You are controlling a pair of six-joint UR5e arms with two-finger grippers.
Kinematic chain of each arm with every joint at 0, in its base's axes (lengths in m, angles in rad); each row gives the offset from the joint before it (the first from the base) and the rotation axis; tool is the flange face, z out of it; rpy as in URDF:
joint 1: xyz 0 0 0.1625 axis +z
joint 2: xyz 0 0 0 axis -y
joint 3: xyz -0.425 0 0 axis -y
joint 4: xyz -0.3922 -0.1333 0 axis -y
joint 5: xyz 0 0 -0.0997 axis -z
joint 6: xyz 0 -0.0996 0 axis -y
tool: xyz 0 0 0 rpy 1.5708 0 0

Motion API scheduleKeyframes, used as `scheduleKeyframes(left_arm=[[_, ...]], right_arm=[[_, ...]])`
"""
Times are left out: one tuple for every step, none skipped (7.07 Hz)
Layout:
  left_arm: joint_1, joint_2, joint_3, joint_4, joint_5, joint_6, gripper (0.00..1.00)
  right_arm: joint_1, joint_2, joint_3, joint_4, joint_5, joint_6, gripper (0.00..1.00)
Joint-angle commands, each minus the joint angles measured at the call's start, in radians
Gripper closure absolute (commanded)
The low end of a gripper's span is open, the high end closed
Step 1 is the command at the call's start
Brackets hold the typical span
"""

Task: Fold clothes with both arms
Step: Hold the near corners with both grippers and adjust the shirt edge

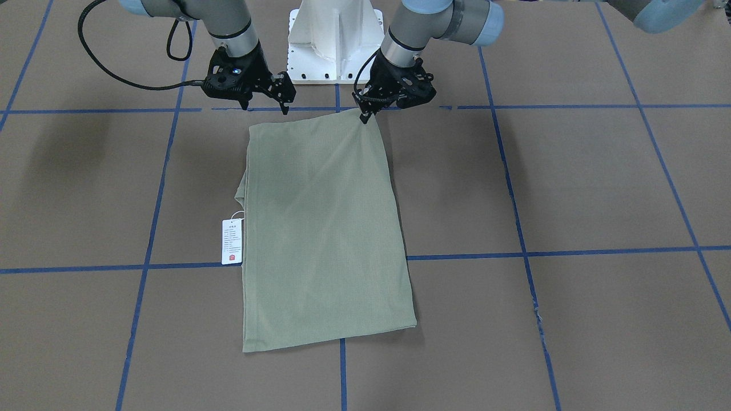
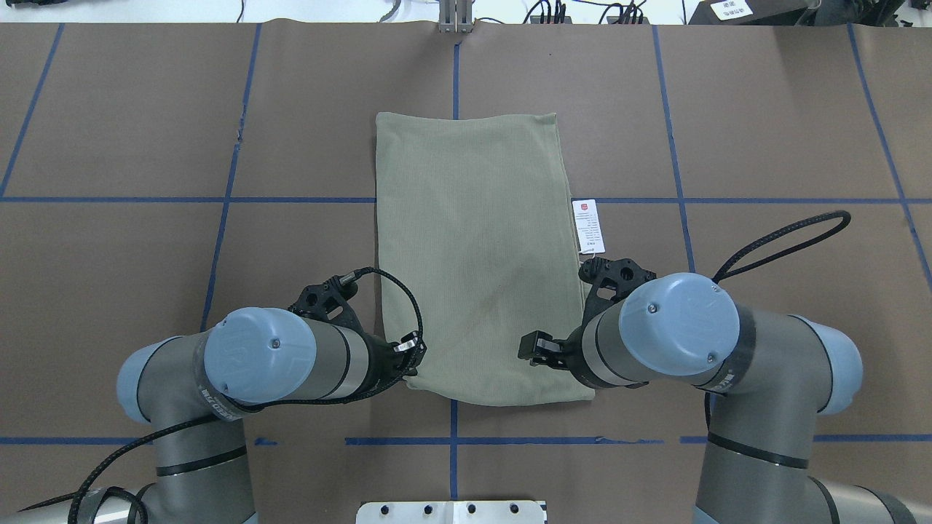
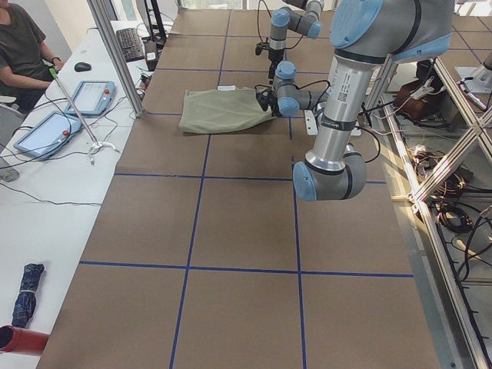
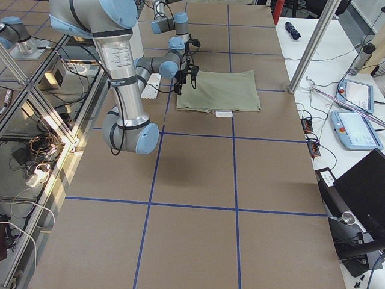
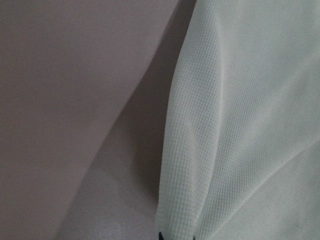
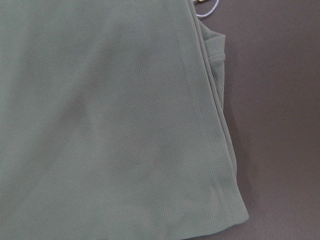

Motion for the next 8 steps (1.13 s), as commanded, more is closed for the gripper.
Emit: scheduleKeyframes(left_arm=[[0.001,-0.003,0.004,-0.001,0.0,0.001,1.0],[0.001,-0.003,0.005,-0.001,0.0,0.001,1.0],[0.001,-0.005,0.005,-0.001,0.0,0.001,1.0],[0.001,-0.005,0.005,-0.001,0.0,0.001,1.0],[0.001,-0.005,0.005,-0.001,0.0,0.001,1.0],[0.001,-0.005,0.005,-0.001,0.0,0.001,1.0],[0.001,-0.005,0.005,-0.001,0.0,0.001,1.0],[0.001,-0.005,0.004,-0.001,0.0,0.001,1.0]], right_arm=[[-0.035,-0.007,-0.035,0.008,-0.062,0.106,0.0],[-0.049,-0.033,-0.041,0.059,-0.078,0.152,0.0],[-0.054,-0.072,-0.057,0.157,-0.081,0.169,0.0],[-0.07,-0.064,-0.081,0.167,-0.081,0.177,0.0],[-0.083,-0.052,-0.125,0.17,-0.102,0.177,0.0],[-0.087,-0.043,-0.139,0.17,-0.107,0.177,0.0],[-0.094,-0.046,-0.141,0.17,-0.109,0.177,0.0],[-0.094,-0.046,-0.141,0.17,-0.109,0.178,0.0]])
